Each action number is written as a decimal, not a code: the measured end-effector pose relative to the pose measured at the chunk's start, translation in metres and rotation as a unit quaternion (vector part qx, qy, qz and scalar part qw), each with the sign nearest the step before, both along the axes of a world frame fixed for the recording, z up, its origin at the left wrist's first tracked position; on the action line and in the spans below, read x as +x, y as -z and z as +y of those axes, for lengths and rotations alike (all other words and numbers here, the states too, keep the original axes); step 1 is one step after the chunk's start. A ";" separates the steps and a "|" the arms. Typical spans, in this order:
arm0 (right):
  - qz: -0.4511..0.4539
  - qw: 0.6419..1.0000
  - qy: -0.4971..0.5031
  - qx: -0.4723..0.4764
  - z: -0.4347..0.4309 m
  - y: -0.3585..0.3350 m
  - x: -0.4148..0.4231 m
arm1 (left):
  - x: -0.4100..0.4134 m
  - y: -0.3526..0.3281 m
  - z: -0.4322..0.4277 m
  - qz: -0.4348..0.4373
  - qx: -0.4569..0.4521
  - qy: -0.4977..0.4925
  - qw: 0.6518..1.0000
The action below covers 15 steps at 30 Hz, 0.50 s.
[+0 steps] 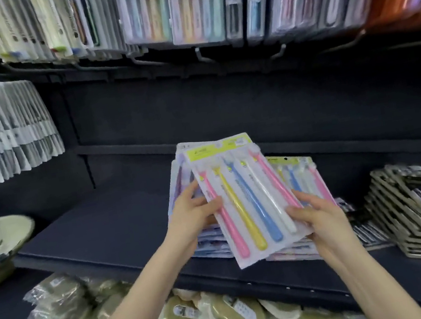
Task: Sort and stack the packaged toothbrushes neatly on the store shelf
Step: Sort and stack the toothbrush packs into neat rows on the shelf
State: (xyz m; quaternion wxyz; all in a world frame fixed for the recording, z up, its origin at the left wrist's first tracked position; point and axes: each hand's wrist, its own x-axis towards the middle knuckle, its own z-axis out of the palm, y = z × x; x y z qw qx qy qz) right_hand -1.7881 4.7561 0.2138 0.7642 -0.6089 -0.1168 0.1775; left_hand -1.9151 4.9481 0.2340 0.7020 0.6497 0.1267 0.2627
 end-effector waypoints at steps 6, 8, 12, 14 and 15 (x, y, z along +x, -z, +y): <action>-0.021 0.971 0.237 -0.020 -0.035 0.008 0.053 | 0.025 0.008 0.040 0.115 0.241 -0.243 0.932; -0.040 0.962 0.260 -0.079 -0.031 0.012 0.071 | 0.021 0.021 0.060 0.158 0.277 -0.271 0.908; -0.151 0.873 0.252 -0.390 -0.011 0.019 0.084 | 0.022 0.042 0.088 0.234 0.214 -0.230 0.920; -0.197 0.786 0.252 -0.528 -0.008 0.018 0.082 | 0.027 0.049 0.099 0.229 0.157 -0.197 0.940; -0.213 0.747 0.263 -0.572 -0.006 0.016 0.081 | 0.031 0.052 0.103 0.220 0.132 -0.185 0.949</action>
